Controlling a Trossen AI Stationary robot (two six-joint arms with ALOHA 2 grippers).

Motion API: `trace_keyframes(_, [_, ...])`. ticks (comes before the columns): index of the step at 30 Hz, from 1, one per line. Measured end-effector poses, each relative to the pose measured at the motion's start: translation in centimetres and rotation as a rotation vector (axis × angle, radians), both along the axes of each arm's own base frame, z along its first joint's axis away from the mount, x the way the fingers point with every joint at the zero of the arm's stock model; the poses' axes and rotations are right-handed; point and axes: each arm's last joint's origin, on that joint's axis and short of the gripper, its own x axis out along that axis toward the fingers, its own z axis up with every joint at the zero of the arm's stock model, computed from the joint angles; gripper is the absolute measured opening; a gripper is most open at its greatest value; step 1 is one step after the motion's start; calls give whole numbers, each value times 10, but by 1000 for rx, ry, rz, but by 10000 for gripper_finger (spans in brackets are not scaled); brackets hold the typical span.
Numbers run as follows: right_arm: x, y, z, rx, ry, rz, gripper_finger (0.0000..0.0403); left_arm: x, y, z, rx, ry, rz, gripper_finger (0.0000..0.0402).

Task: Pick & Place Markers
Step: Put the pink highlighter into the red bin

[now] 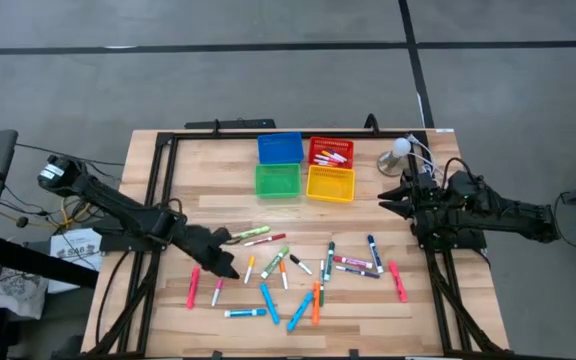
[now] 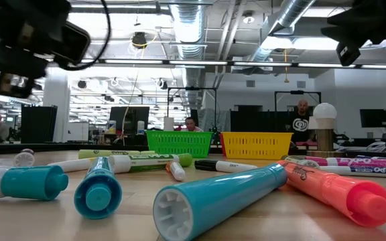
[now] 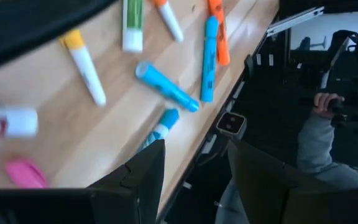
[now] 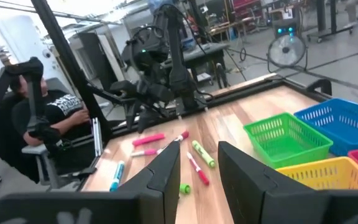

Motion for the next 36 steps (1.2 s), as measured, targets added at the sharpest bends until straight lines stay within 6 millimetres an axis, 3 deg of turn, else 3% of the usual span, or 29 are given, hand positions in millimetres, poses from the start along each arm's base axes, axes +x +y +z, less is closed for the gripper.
trace_keyframes(12, [0, 0, -2, -5, 19, 0, 98, -22, -35, 0, -90, 95, 188, 177])
trace_keyframes(23, [0, 0, -2, -5, 21, 0, 98, -18, -33, 9, -125, 2, 266, 177])
trace_keyframes(30, [0, 0, -2, -5, 21, 1, 98, -17, -32, 11, -203, 48, 355, 177])
trace_keyframes(36, [0, 0, -4, -3, 39, 1, 98, -5, -41, 28, -142, 126, 364, 177])
